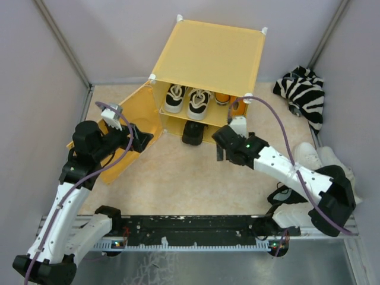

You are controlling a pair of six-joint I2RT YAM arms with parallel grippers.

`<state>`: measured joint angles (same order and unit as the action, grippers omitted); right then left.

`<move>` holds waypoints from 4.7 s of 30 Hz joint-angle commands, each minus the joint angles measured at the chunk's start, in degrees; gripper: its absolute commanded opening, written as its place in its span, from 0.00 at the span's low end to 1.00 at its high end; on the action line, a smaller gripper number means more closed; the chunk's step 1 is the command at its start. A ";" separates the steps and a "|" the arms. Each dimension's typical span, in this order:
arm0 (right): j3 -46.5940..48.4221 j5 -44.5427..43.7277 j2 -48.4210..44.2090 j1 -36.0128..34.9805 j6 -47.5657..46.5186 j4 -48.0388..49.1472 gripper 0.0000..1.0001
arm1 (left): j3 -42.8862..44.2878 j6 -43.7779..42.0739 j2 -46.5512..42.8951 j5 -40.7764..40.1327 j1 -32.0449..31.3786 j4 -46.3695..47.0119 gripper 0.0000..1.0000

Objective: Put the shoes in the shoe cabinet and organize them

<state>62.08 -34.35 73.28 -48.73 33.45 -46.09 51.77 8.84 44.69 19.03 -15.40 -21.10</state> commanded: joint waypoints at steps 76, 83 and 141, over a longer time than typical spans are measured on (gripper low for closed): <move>7.69 3.55 10.72 -25.93 24.03 -5.16 0.00 | 0.88 -0.15 -1.61 2.06 -0.30 -0.17 0.99; 9.64 13.92 14.44 -27.13 11.52 8.22 0.00 | 0.63 -0.05 -2.48 1.46 -0.33 -0.34 0.99; 7.71 7.40 12.13 -6.35 -21.90 18.16 0.67 | -0.60 -0.72 0.85 -1.28 -0.33 0.54 1.00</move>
<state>72.51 -32.16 92.12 -54.19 6.83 -27.24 51.24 8.73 45.84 18.39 -15.40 -21.87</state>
